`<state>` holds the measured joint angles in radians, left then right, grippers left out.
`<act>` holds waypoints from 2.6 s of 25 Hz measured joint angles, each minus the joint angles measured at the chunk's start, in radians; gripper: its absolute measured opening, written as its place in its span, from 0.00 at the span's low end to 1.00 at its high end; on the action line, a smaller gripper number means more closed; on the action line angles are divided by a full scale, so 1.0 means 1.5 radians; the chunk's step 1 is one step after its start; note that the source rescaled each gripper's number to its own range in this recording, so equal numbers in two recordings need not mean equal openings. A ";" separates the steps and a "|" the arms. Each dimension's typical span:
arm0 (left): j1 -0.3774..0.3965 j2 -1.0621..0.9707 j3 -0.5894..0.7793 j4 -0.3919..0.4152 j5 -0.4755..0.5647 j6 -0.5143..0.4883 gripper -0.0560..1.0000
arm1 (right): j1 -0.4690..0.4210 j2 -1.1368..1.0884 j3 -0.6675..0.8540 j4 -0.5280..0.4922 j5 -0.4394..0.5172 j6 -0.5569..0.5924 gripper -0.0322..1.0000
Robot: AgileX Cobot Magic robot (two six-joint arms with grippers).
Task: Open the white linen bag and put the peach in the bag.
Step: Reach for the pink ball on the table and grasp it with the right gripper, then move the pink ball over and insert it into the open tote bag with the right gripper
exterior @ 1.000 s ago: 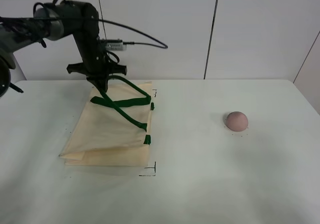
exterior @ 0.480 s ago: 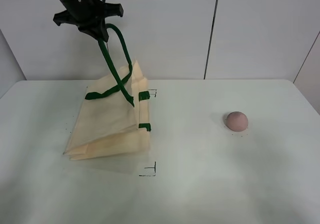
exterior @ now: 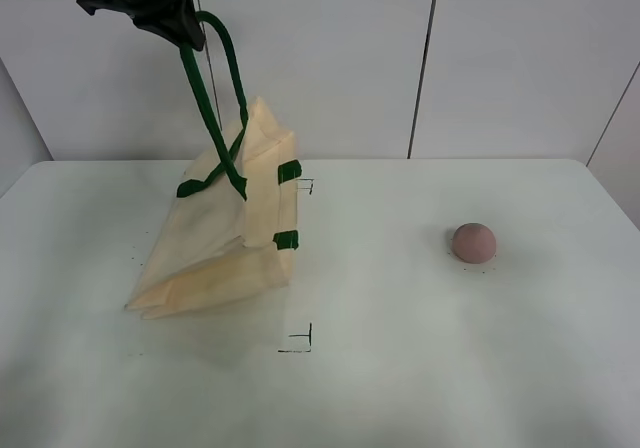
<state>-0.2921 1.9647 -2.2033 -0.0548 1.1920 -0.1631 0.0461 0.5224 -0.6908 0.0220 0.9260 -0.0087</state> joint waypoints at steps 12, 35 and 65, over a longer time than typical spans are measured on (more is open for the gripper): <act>0.000 -0.012 0.008 -0.017 0.000 0.004 0.05 | 0.000 0.668 -0.312 0.002 -0.063 -0.015 1.00; 0.000 -0.012 0.008 -0.017 0.000 0.005 0.05 | 0.044 1.042 -0.420 0.017 -0.197 -0.064 1.00; 0.000 -0.020 0.009 -0.018 0.000 0.007 0.05 | 0.155 0.999 -0.724 0.295 -0.022 -0.247 0.03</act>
<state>-0.2921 1.9349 -2.1904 -0.0824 1.1920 -0.1523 0.2778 2.0208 -1.7766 0.4651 0.8925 -0.3787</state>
